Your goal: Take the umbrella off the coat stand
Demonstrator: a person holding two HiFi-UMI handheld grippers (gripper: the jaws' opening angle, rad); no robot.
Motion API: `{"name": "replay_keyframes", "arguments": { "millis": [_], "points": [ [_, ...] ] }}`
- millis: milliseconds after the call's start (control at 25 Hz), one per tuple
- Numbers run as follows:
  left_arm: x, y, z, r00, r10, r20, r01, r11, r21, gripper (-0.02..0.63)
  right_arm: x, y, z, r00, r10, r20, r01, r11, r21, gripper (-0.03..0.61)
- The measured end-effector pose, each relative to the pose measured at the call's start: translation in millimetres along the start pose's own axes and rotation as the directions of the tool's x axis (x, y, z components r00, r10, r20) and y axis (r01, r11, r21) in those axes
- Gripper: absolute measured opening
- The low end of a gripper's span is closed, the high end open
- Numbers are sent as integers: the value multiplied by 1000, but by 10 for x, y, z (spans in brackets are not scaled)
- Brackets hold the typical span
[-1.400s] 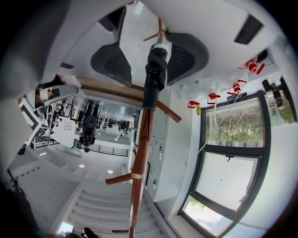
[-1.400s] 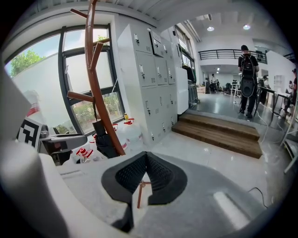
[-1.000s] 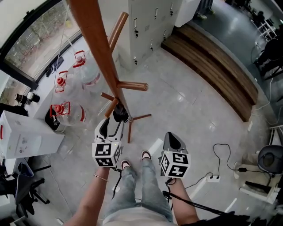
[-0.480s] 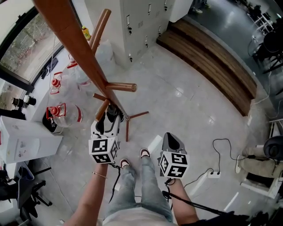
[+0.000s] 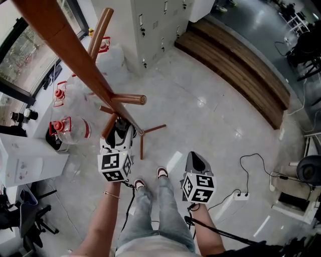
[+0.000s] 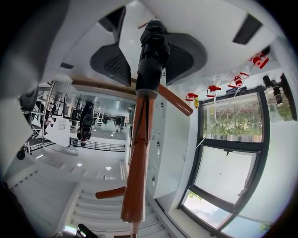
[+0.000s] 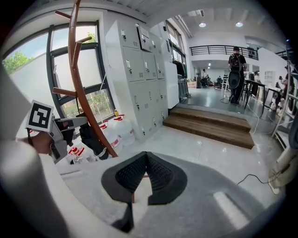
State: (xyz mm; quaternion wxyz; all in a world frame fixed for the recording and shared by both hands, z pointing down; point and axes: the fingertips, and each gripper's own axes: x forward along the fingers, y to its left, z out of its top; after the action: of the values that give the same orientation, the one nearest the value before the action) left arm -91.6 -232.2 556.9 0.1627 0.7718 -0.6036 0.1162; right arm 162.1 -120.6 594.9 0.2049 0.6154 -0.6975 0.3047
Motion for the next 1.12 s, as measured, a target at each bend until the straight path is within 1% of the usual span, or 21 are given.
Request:
{"name": "replay_keyframes", "arguments": {
  "millis": [80,320,440,520,800,1120],
  "points": [
    [9,10,28,1000,6,12,-6,1000,-6,233,-1,-14,-13,1000,-1,-5,1,1000,0,5],
    [29,37,60,999,29,23,-28,1000,-9,187,15,-44,-13,1000,2,-10,-2,1000,-2,5],
    [20,31,56,999,33,27,-33,999,-9,183,25,-63,-13,1000,4,-11,-4,1000,-7,5],
    [22,22,67,999,34,27,-34,999,-3,166,31,-69,11,1000,4,-11,-4,1000,-9,5],
    [24,12,76,999,41,18,-41,999,6,161,31,-66,27,1000,10,-14,-10,1000,-14,5],
    [19,8,81,999,45,11,-46,998,40,152,18,-76,39,1000,11,-12,-11,1000,-23,5]
  ]
}}
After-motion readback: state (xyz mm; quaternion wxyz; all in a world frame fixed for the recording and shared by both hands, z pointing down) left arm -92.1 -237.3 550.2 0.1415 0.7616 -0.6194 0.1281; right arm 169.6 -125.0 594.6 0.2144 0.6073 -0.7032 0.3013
